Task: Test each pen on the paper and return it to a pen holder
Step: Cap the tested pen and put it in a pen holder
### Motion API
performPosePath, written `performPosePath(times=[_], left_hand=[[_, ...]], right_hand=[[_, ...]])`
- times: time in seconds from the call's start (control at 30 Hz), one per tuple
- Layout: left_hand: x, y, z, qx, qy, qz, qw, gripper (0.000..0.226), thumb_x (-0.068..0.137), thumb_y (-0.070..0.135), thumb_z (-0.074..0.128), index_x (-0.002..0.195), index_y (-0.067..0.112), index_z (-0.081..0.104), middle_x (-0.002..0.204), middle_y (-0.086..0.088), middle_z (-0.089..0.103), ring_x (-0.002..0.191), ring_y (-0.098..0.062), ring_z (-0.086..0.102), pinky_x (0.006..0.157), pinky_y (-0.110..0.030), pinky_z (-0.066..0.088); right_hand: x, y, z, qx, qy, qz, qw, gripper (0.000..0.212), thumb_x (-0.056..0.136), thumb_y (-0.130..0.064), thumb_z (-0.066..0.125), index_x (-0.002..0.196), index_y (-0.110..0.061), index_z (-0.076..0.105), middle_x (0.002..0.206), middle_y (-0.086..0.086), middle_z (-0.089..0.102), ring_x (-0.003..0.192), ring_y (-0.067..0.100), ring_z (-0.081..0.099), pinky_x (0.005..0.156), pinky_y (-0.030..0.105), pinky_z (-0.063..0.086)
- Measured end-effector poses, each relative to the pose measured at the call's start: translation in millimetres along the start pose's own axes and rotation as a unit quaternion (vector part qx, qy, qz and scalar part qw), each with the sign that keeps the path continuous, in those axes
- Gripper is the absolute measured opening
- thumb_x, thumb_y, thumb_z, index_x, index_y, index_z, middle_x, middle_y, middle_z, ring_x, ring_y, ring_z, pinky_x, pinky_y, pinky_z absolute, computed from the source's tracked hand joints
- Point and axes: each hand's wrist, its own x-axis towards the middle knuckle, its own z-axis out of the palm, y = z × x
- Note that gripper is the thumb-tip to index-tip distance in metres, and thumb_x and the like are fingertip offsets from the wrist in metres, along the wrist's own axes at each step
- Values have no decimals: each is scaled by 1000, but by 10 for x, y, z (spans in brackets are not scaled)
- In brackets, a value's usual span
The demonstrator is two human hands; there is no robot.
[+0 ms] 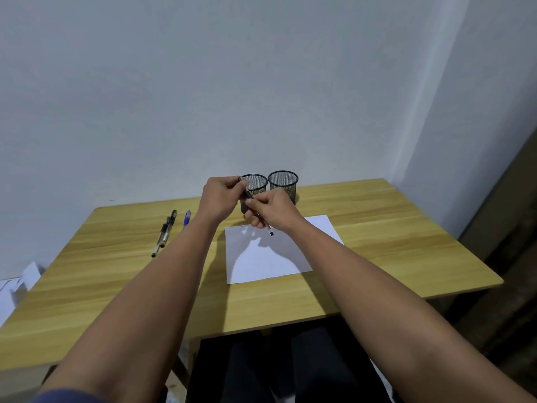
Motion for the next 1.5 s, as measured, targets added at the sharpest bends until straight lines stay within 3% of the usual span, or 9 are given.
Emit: performPosePath(times=[0.13, 0.23, 0.37, 0.5, 0.67, 0.87, 1.03, 1.27, 1.5], left_hand=[[110, 117, -80, -52, -11, -8, 999, 26, 101, 34, 59, 123, 25, 70, 107, -4, 76, 103, -19, 73, 80, -37, 56], [272, 19, -133, -83, 16, -43, 995, 48, 103, 33, 53, 150, 24, 47, 121, -3, 69, 110, -19, 65, 90, -41, 56], [483, -321, -106, 23, 20, -49, 998, 67, 95, 26, 65, 156, 27, 37, 139, -3, 59, 122, -20, 60, 98, -40, 53], [673, -632, 70, 80, -37, -82, 993, 100, 82, 36, 83, 161, 28, 22, 156, -5, 43, 139, -26, 47, 108, -40, 44], [870, -865, 306, 68, -53, -96, 992, 119, 64, 52, 92, 159, 25, 26, 154, -4, 47, 137, -24, 48, 108, -40, 45], [917, -924, 408, 94, -34, -56, 993, 75, 56, 59, 84, 120, 26, 61, 112, 11, 69, 98, -11, 69, 87, -43, 58], [888, -911, 363, 123, -27, -59, 990, 74, 53, 64, 80, 116, 32, 61, 99, 15, 72, 87, -10, 71, 79, -44, 59], [759, -737, 91, 143, -45, -48, 988, 91, 65, 61, 84, 144, 30, 50, 123, 10, 65, 108, -14, 65, 94, -41, 55], [630, -807, -759, 218, 29, -65, 973, 41, 89, 42, 70, 126, 25, 68, 124, 8, 70, 104, -12, 68, 96, -41, 54]], right_hand=[[185, -219, -113, -31, 39, -17, 999, 21, 102, -18, 72, 104, 1, 81, 73, 8, 67, 52, 12, 58, 56, 26, 51], [447, -379, -299, -130, 99, -60, 985, 17, 96, -30, 79, 97, -14, 86, 62, -13, 67, 60, 1, 57, 70, 26, 46], [814, -549, -476, -126, 135, -97, 978, 12, 94, -27, 82, 93, -15, 85, 63, -18, 66, 63, -1, 58, 75, 25, 48], [1177, -607, -487, -129, 142, -117, 974, 14, 93, -24, 82, 93, -11, 82, 78, -4, 75, 70, 12, 71, 83, 36, 64], [1501, -417, -322, -257, 106, -94, 956, 14, 88, -24, 83, 89, -11, 77, 79, -2, 72, 81, 21, 74, 78, 37, 60], [1600, -197, -87, -404, 63, -42, 912, 27, 81, -21, 81, 65, -21, 59, 74, 0, 66, 77, 26, 66, 60, 29, 43], [1591, -185, -17, -432, 73, -29, 898, 21, 83, -25, 82, 95, -10, 75, 93, 8, 74, 92, 32, 71, 74, 36, 57], [1427, -530, -8, -413, 129, -94, 897, 26, 93, -22, 72, 117, -14, 77, 120, 7, 75, 109, 29, 71, 85, 35, 56], [1288, -781, 472, -336, 100, -107, 930, 12, 91, -18, 67, 85, -18, 78, 96, -2, 79, 91, 22, 73, 74, 32, 57]])
